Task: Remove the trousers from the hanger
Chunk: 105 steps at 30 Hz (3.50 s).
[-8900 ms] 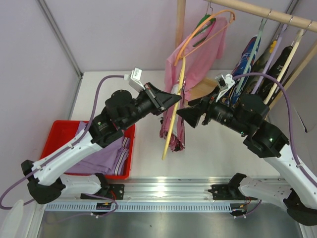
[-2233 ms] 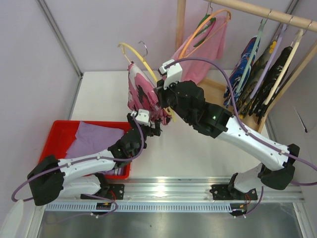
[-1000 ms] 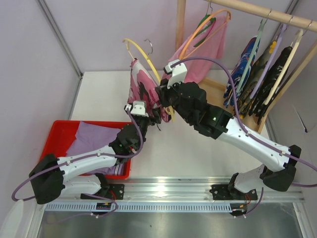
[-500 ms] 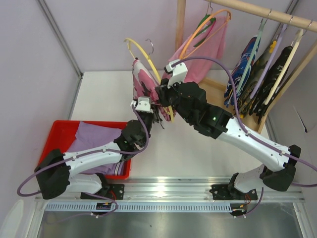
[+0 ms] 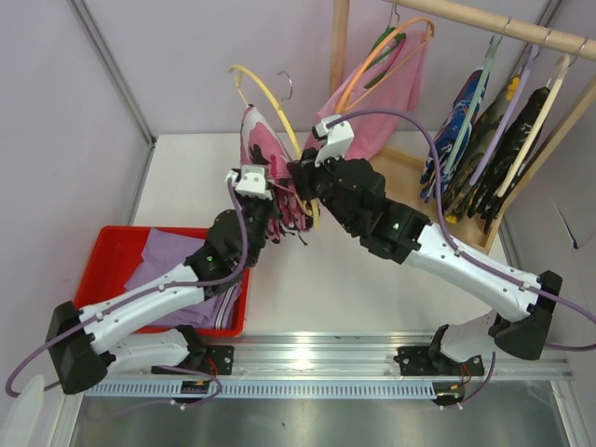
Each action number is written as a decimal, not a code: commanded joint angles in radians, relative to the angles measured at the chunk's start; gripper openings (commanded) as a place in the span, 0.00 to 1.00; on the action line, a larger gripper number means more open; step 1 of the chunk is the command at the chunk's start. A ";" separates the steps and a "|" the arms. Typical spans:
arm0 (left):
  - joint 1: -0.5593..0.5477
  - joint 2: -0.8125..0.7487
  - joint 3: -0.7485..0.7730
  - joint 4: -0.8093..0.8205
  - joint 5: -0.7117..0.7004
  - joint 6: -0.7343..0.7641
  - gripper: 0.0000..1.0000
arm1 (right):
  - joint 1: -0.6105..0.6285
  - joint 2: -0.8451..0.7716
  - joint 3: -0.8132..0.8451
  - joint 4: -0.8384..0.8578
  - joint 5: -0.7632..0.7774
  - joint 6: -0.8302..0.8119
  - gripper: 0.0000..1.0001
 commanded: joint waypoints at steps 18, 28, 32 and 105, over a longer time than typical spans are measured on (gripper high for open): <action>0.163 -0.339 0.037 -0.150 0.161 -0.175 0.00 | 0.008 0.064 -0.122 0.208 -0.024 0.163 0.00; 0.184 -0.554 -0.064 -0.259 0.138 -0.262 0.00 | 0.033 0.111 -0.160 0.207 -0.056 0.199 0.00; 0.187 -0.588 -0.057 -0.308 0.138 -0.273 0.00 | 0.037 0.124 -0.184 0.213 -0.064 0.212 0.00; 0.217 -0.358 0.074 -0.337 0.242 -0.360 0.12 | 0.231 0.124 0.102 -0.108 0.120 -0.146 0.00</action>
